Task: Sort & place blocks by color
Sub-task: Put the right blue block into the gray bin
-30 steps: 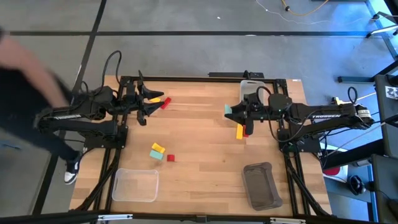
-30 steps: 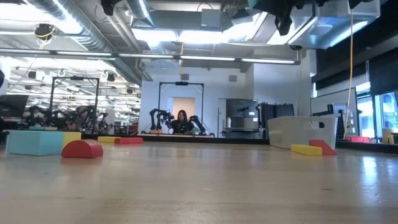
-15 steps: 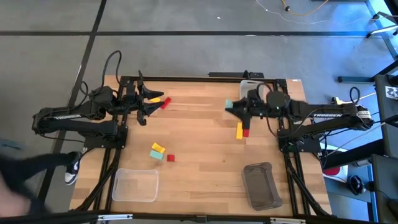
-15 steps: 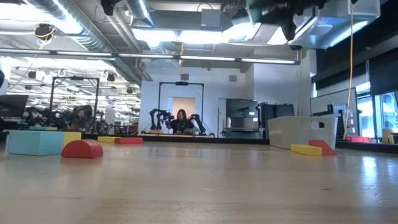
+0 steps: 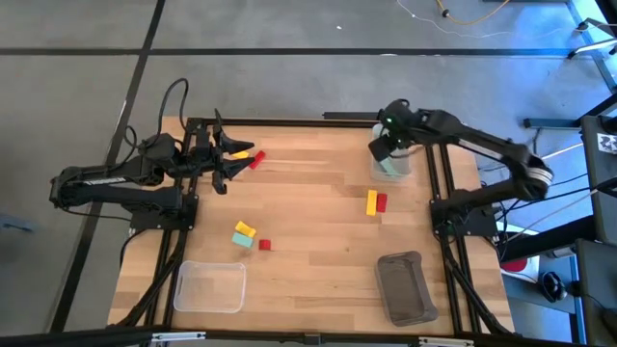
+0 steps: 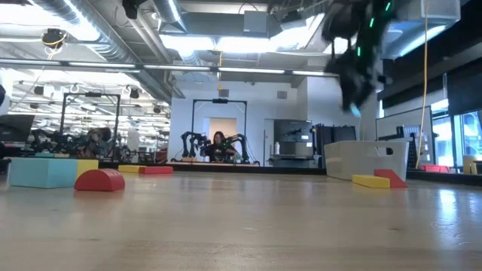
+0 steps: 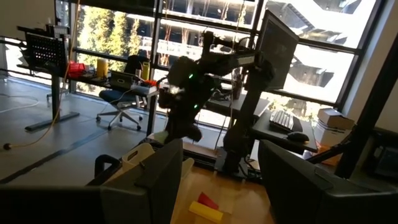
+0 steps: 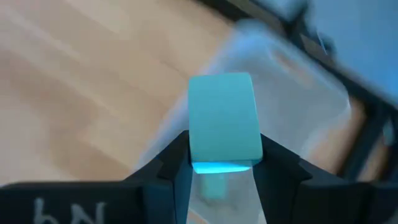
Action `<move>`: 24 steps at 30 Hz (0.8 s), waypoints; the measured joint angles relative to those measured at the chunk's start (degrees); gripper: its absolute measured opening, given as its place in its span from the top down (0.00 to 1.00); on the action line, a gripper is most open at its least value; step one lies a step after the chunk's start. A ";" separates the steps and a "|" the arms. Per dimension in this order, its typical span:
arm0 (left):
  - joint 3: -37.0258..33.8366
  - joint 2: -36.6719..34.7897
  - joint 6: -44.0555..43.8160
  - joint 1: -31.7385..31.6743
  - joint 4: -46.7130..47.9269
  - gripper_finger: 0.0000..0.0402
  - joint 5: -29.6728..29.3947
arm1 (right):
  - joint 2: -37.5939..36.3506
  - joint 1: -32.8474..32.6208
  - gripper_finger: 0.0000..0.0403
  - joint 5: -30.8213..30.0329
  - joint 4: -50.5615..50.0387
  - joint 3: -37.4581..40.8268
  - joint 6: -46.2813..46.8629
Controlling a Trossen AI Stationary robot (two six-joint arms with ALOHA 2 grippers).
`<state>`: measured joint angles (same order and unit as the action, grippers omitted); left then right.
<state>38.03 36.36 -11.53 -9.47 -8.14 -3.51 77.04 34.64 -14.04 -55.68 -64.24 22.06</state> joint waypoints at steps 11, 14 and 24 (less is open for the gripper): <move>-0.01 0.00 0.04 0.01 -0.01 0.50 -0.03 | 12.25 8.00 0.67 3.37 7.95 7.60 1.92; 0.00 0.00 0.08 0.01 0.00 0.50 -0.04 | 13.85 8.34 0.67 3.21 7.93 7.65 1.92; 0.00 0.01 0.09 0.02 -0.01 0.50 -0.04 | 16.36 8.33 0.67 3.17 8.01 7.64 3.12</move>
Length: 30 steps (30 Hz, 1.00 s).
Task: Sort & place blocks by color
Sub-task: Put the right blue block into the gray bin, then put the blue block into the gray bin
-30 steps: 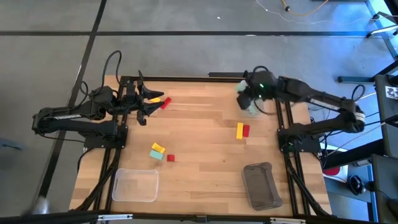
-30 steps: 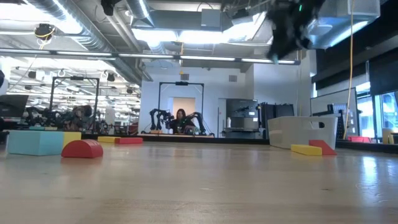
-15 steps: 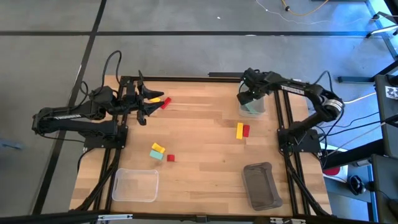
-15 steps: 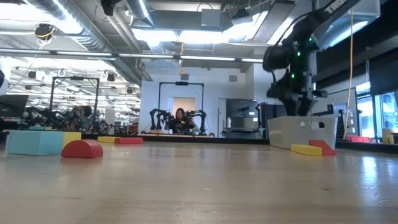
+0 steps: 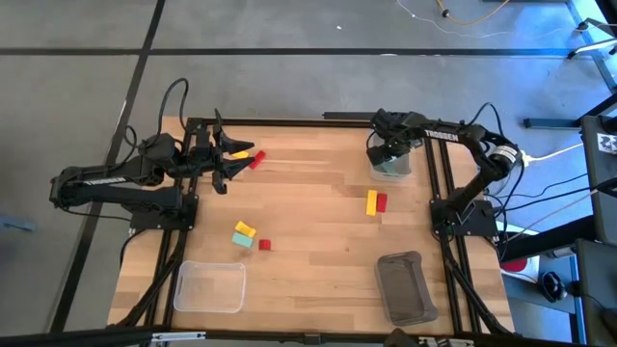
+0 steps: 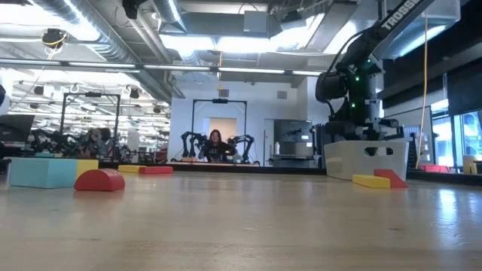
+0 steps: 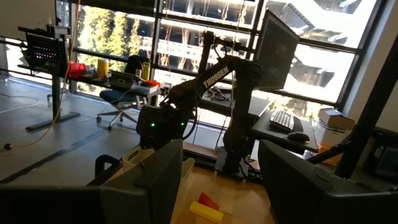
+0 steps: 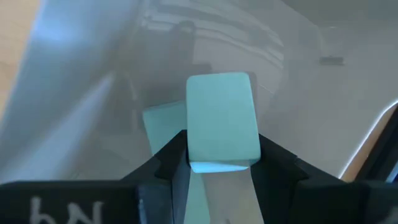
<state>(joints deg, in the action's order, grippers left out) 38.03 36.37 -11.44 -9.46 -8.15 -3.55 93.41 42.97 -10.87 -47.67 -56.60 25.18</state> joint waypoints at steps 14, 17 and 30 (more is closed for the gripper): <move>-0.01 0.00 0.02 -0.01 0.01 0.50 0.00 | -4.62 -0.01 0.28 -3.04 -2.52 0.00 -3.51; -0.01 -0.01 0.02 -0.02 0.01 0.50 0.00 | -7.71 -0.45 0.26 -2.93 -4.34 0.00 -5.10; 0.00 -0.01 0.04 -0.02 0.03 0.50 0.62 | -29.26 -24.04 0.26 6.50 14.14 -0.02 3.05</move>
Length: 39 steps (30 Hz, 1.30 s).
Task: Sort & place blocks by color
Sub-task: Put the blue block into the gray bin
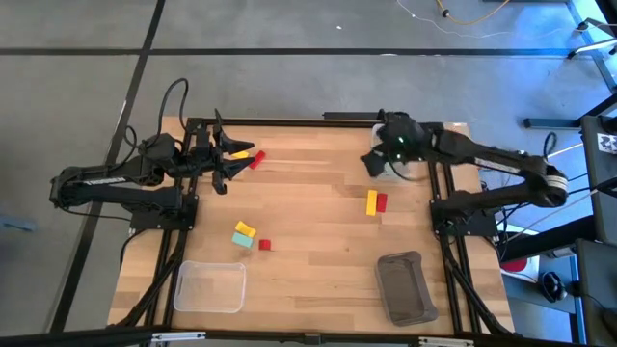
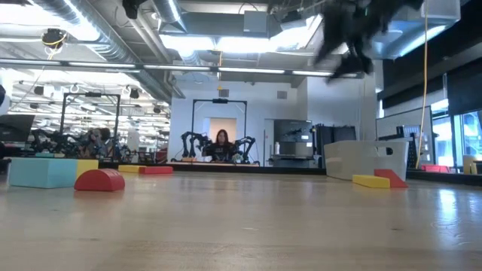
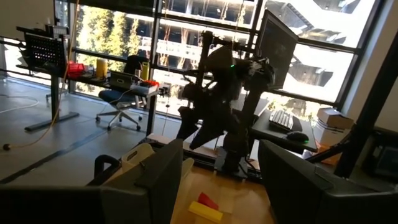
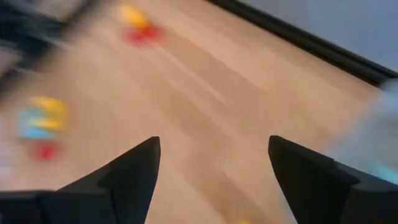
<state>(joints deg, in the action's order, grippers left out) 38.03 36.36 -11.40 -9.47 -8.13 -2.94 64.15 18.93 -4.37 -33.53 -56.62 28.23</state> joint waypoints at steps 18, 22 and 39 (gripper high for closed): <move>0.00 0.01 0.00 0.01 0.09 0.50 2.64 | -1.67 -17.85 0.26 -0.49 26.13 0.00 -7.68; -0.01 0.01 0.00 0.02 0.11 0.50 2.64 | -1.67 -17.85 0.26 -0.51 26.11 0.00 -7.66; 0.06 5.50 -3.45 6.84 31.03 0.50 9.43 | -1.67 -17.85 0.26 -0.54 25.77 0.00 -7.70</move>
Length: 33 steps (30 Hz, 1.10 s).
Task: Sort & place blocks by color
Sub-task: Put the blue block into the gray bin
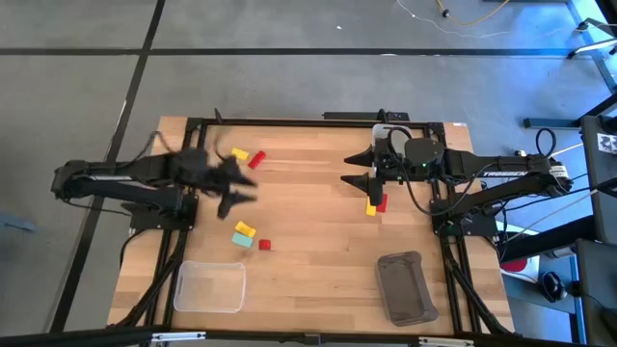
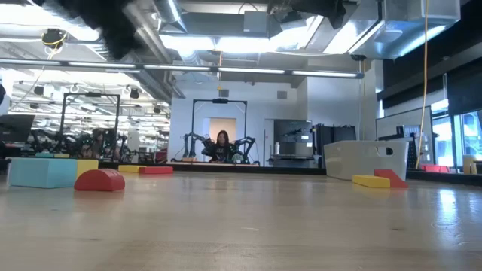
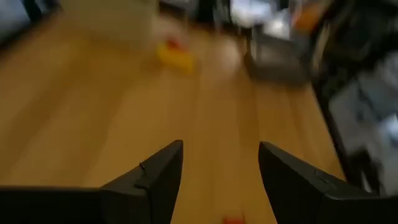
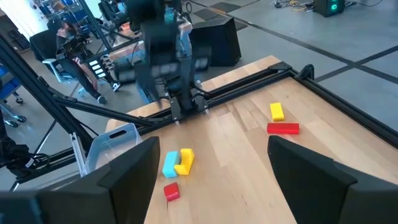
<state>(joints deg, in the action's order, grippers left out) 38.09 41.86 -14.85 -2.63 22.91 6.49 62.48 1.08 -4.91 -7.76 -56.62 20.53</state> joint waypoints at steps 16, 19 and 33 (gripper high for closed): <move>-0.05 22.54 8.05 20.79 18.02 0.50 -7.01 | 0.00 0.04 0.26 -0.02 -0.97 0.00 0.18; -0.05 25.56 8.07 21.37 15.47 0.50 -7.06 | 0.00 0.04 0.26 -0.02 -1.10 0.00 0.18; -0.05 34.12 7.96 22.36 13.13 0.50 -6.80 | 0.00 0.04 0.26 -0.04 -1.56 0.00 0.18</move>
<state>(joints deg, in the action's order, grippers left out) 38.04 75.97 -6.90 19.73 36.03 -0.32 62.48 1.13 -4.95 -9.32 -56.62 20.71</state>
